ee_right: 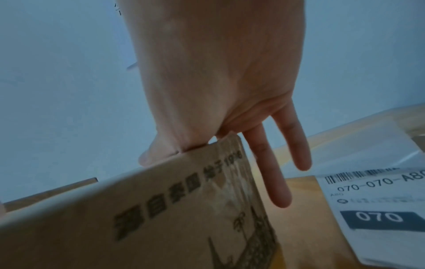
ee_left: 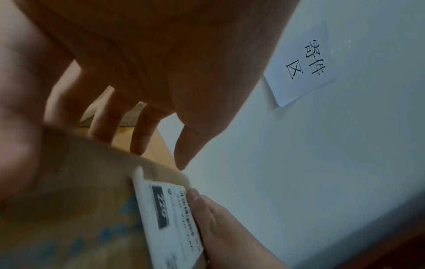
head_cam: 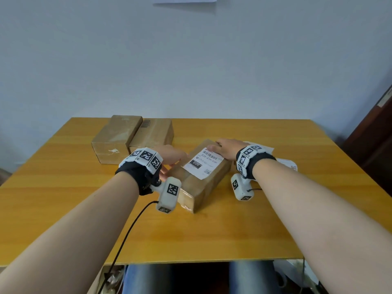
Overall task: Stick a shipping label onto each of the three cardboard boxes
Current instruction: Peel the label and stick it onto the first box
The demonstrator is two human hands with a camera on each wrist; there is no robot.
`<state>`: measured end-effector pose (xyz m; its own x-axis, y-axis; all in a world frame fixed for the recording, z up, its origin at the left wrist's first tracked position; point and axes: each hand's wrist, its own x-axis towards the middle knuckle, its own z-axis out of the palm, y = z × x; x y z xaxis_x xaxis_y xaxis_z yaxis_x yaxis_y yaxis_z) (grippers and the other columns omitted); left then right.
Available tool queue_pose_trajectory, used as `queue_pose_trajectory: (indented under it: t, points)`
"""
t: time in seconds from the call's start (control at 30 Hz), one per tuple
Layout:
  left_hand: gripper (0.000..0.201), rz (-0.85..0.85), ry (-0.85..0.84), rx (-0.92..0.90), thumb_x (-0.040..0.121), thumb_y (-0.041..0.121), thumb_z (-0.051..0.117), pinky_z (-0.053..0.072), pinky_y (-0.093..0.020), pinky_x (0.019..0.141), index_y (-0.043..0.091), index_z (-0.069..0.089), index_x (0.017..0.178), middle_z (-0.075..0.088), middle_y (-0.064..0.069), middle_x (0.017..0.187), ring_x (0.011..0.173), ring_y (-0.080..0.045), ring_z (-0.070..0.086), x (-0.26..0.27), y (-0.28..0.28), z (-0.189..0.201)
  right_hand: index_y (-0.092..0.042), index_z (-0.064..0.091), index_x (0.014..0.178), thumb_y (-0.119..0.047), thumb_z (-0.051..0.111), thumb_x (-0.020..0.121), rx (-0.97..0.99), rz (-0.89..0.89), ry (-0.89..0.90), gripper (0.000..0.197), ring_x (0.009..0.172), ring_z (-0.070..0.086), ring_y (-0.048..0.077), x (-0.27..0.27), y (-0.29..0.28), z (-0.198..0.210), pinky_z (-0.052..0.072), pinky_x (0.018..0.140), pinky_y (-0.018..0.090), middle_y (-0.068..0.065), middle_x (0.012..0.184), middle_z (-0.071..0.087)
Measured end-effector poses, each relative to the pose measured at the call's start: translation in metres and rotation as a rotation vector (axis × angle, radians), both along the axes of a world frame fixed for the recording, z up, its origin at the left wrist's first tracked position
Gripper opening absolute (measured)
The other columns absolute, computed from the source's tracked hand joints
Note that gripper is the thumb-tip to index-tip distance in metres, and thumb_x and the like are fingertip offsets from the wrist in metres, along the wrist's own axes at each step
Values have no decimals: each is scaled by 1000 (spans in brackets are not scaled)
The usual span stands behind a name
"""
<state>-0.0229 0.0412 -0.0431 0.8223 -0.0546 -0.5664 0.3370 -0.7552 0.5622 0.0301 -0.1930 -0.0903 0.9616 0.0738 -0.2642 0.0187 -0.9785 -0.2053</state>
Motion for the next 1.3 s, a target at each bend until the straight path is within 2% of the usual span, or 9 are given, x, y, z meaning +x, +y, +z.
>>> queue_pose_trajectory:
  t: [0.07, 0.2, 0.3, 0.4, 0.53, 0.67, 0.83, 1.13, 1.3]
  points:
    - [41, 37, -79, 13, 95, 41, 64, 63, -46, 82, 13, 61, 125, 64, -11, 123, 96, -33, 70, -2, -1, 3, -22, 28, 162, -73, 30, 101, -30, -79, 10, 79, 130, 59, 29, -1, -1, -1, 54, 93, 40, 6, 160, 47]
    - [47, 104, -149, 10, 95, 37, 65, 63, -47, 79, 12, 55, 134, 57, -13, 131, 95, -27, 59, -3, 2, 5, -27, 14, 165, -59, 29, 108, -34, -127, -1, 67, 92, 67, 27, -6, -12, 0, 48, 60, 31, 14, 152, 53]
    - [62, 133, -144, 20, 93, 42, 68, 62, -41, 61, 10, 47, 141, 55, -13, 131, 105, -30, 59, -5, -2, 4, -44, 5, 165, -48, 33, 110, -35, -123, -10, 62, 146, 39, 43, -5, -15, 1, 46, 107, 53, 11, 173, 11]
    - [81, 169, -180, 28, 85, 45, 75, 63, -46, 67, 1, 42, 144, 59, -20, 134, 112, -39, 65, -4, -7, -2, -36, 23, 164, -31, 32, 112, -95, -111, 47, 52, 154, 25, 37, -10, -10, 12, 20, 125, 55, 10, 170, 22]
    - [83, 212, -128, -80, 83, 40, 78, 63, -47, 79, -2, 38, 142, 63, -22, 126, 103, -39, 71, -6, -13, -5, -27, 34, 157, -39, 31, 111, -137, -116, 10, 48, 130, 55, 32, -20, -11, 14, 43, 109, 45, 9, 152, 51]
    - [68, 276, -114, -130, 91, 29, 72, 64, -51, 77, 16, 26, 140, 57, -20, 121, 91, -39, 75, -13, -22, -6, -17, 45, 149, -44, 40, 107, -119, -240, 8, 50, 135, 49, 37, -23, -13, 16, 38, 114, 49, 11, 151, 49]
    - [87, 388, -287, -363, 86, 9, 72, 63, -51, 81, 26, 20, 154, 34, -18, 148, 120, -37, 53, -6, -34, -20, -11, 62, 95, -44, 45, 106, -65, -168, -6, 39, 69, 59, 21, -38, -20, 32, 43, 59, 28, 3, 80, 62]
    - [70, 234, -259, -365, 91, 18, 75, 55, -40, 83, 10, 38, 150, 60, -3, 137, 112, -22, 60, -1, -35, -35, -14, 79, 95, -60, 33, 107, 237, -14, 260, 65, 85, 78, 28, -57, -19, 31, 56, 75, 33, -3, 94, 82]
    - [56, 134, -206, -252, 89, 19, 78, 56, -44, 86, 17, 54, 139, 69, -4, 124, 112, -25, 65, 1, -28, -36, -13, 70, 99, -47, 38, 109, 72, -8, -153, 47, 77, 67, 21, -41, -28, 20, 57, 74, 40, 8, 100, 77]
